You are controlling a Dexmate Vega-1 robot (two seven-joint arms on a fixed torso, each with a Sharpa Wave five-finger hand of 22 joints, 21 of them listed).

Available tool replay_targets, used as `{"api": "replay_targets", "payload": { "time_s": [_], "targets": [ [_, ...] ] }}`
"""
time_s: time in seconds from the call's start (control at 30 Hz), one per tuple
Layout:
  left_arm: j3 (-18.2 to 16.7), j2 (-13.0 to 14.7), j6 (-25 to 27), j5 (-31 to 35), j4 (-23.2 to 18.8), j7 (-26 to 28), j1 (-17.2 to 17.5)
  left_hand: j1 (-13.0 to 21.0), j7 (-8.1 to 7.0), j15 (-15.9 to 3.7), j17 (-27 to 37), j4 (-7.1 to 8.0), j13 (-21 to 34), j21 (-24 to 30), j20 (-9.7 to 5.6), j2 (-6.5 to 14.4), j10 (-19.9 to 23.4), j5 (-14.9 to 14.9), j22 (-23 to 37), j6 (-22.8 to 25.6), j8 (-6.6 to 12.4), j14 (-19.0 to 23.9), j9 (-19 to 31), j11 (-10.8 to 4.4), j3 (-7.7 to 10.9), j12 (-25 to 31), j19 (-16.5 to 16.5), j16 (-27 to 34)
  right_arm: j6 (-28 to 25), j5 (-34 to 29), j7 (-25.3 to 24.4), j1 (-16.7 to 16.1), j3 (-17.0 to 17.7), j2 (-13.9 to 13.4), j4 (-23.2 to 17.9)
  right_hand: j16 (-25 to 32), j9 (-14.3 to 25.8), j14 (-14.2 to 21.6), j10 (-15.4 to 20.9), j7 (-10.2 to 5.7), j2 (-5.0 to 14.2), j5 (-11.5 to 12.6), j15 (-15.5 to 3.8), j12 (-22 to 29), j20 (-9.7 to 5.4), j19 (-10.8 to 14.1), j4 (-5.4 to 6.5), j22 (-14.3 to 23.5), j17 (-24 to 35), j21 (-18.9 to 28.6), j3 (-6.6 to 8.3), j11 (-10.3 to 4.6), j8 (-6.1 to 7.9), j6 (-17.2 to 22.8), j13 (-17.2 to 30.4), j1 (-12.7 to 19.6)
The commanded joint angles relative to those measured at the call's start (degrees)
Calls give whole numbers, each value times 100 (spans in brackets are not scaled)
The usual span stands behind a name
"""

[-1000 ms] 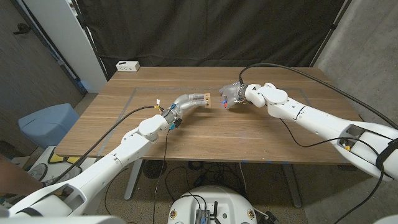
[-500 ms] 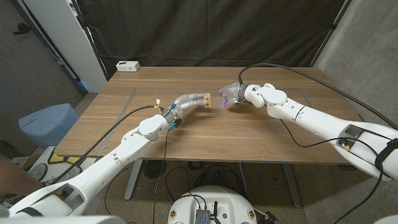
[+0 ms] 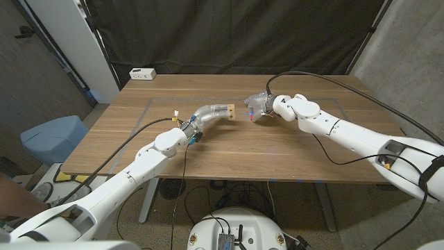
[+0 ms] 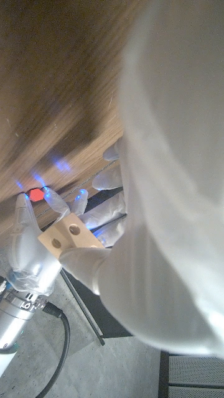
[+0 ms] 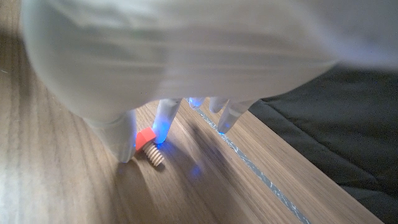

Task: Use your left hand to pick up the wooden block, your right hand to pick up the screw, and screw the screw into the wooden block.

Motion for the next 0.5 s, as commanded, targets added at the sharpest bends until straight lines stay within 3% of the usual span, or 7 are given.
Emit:
{"api": "replay_targets", "payload": {
  "time_s": [0.03, 0.2, 0.4, 0.5],
  "targets": [
    [27, -21, 12, 16, 13, -12, -34, 17, -8, -347, 17, 5, 23, 5, -1, 71, 35, 29, 24, 69, 17, 23, 15, -2, -36, -37, 4, 5, -7, -18, -102, -53, 22, -22, -1, 35, 31, 83, 48, 12, -16, 43, -343, 37, -77, 56, -8, 19, 23, -2, 52, 4, 75, 72, 14, 59],
    [29, -10, 76, 18, -27, 10, -35, 13, -8, -347, 17, 6, 25, 4, -1, 79, 37, 30, 25, 72, 14, 25, 15, -1, -40, -42, 4, 5, 18, -7, -152, -60, 24, -17, 31, 38, 47, 106, 68, 25, -17, 43, -357, 35, -81, 75, -8, 19, 23, -1, 56, -7, 113, 119, 14, 72],
    [37, -18, 74, 9, -14, -16, -50, 9, -8, -346, 17, 7, 28, 4, -4, 85, 39, 32, 25, 71, 10, 26, 15, -1, -44, -47, 4, 5, 80, 36, -249, -65, 38, -15, 79, 40, 104, 168, 172, 82, -9, 44, -417, 44, -280, 205, -9, 13, 27, 18, 82, 9, 226, 231, 15, 128],
    [44, -28, 54, 13, 11, -29, -64, 7, -9, -347, 17, 6, 29, 4, -6, 89, 40, 32, 25, 71, 8, 26, 15, -1, -46, -49, 5, 4, 77, 28, -270, -65, 36, -14, 87, 39, 115, 178, 199, 87, -11, 43, -434, 48, -306, 222, -10, 11, 28, 17, 85, 16, 249, 255, 15, 139]
  ]
}}
